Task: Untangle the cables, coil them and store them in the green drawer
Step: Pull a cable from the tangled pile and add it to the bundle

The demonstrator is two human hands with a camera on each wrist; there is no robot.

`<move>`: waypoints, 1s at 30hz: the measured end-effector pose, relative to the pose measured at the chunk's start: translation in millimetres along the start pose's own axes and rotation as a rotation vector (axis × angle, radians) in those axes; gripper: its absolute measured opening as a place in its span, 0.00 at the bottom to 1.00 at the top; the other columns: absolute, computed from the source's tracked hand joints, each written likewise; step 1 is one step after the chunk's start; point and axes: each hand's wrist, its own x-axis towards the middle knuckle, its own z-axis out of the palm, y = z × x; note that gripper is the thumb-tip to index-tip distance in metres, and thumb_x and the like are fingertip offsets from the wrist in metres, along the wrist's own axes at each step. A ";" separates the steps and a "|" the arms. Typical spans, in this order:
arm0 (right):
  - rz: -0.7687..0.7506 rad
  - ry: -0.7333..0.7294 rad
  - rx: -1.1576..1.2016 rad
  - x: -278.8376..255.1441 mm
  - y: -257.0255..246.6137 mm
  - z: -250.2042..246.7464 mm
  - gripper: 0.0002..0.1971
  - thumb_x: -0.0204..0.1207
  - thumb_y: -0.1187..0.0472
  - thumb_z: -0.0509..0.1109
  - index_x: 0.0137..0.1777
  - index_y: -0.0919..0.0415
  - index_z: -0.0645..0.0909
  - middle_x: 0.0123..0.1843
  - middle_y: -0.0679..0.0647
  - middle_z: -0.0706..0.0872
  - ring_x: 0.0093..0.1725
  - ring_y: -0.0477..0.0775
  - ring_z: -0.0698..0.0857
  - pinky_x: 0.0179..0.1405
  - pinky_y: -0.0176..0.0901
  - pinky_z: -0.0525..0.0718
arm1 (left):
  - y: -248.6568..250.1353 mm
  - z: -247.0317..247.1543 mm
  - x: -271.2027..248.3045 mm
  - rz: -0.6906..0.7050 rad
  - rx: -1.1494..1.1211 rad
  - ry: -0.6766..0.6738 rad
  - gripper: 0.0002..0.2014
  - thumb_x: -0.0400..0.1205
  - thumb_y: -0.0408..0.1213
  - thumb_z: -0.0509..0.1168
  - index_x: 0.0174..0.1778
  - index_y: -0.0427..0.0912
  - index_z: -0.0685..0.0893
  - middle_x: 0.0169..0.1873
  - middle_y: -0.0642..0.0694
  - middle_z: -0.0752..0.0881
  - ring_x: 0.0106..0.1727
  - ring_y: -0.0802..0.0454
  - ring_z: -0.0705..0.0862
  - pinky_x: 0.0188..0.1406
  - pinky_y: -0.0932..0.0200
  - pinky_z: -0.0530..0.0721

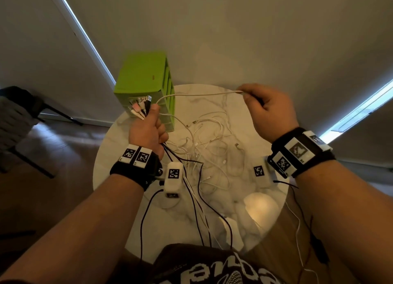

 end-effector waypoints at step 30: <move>0.417 -1.084 0.219 -100.6 40.3 70.6 0.12 0.80 0.48 0.73 0.45 0.57 0.84 0.30 0.51 0.86 0.32 0.52 0.84 0.42 0.48 0.85 | -17.4 65.1 -48.0 -0.294 -0.172 -0.455 0.16 0.90 0.44 0.55 0.35 0.46 0.72 0.21 0.54 0.60 0.18 0.58 0.55 0.15 0.64 0.55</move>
